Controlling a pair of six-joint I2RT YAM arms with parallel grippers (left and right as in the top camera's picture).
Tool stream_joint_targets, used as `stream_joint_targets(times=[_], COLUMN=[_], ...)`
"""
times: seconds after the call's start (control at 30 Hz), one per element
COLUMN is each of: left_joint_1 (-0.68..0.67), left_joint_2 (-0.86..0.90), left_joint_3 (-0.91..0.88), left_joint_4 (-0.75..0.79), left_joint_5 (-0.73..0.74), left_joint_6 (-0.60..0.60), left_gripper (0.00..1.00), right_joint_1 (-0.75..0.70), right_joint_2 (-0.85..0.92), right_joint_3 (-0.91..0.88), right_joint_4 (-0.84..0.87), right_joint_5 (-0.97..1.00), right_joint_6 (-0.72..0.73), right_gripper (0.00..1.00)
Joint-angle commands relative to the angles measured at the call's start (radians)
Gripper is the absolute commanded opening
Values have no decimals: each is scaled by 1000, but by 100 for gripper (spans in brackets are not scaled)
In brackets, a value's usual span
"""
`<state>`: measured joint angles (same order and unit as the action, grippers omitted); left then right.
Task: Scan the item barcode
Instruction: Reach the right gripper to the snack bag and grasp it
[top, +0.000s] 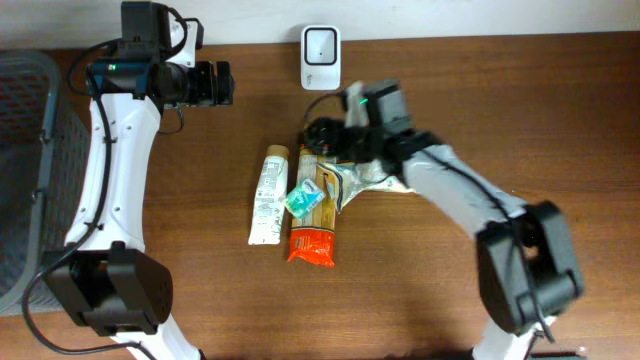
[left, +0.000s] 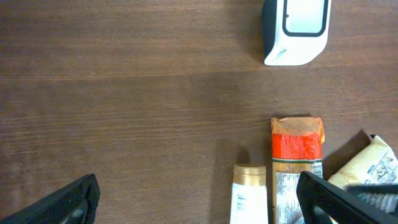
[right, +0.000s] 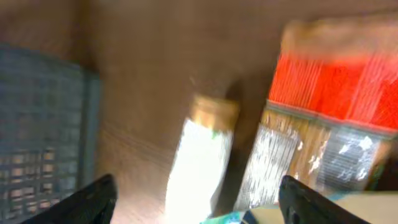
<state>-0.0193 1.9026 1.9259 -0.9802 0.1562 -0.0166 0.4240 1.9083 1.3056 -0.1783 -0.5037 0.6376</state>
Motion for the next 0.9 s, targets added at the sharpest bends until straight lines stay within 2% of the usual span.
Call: stream_joint_targets(times=[0.0,0.1,0.13,0.2,0.27,0.33,0.47,0.53,0.6,0.7,0.77,0.87], left_joint_1=[3,3,3,3,3,3,3,3,3,3,3,3], left_joint_2=[0,0,0,0,0,0,0,0,0,0,0,0], left_joint_3=[1,1,1,1,1,1,1,1,1,1,1,1], left_joint_4=[2,2,2,2,1,1,1,1,1,1,1,1], left_joint_5=[0,0,0,0,0,0,0,0,0,0,0,0], left_joint_6=[2,2,2,2,2,2,2,2,2,2,2,2], left_gripper=[99,99,99,99,99,99,99,99,99,99,99,99], right_joint_1=[90,75,48,-8,-80,-119,-195,-286,-344,-346,-346,-338], right_joint_2=[9,5,1,-23,-45,-45,-104,-204,-214,-214,-213,-212], right_joint_3=[5,10,15,43,138,166,239,238,175,-33,-166,-311], right_joint_4=[-71,-285,-407,-599,-894,-1014,-1019,-1024,-1009,-815,-638,-447], right_joint_5=[180,185,196,203,356,605,576,473,416,297,184,177], right_joint_6=[56,54,50,-54,-201,-219,-218,-171,-65,79,106,169], right_gripper=[79,77,77,77,78,82,81,84,86,99,99,99])
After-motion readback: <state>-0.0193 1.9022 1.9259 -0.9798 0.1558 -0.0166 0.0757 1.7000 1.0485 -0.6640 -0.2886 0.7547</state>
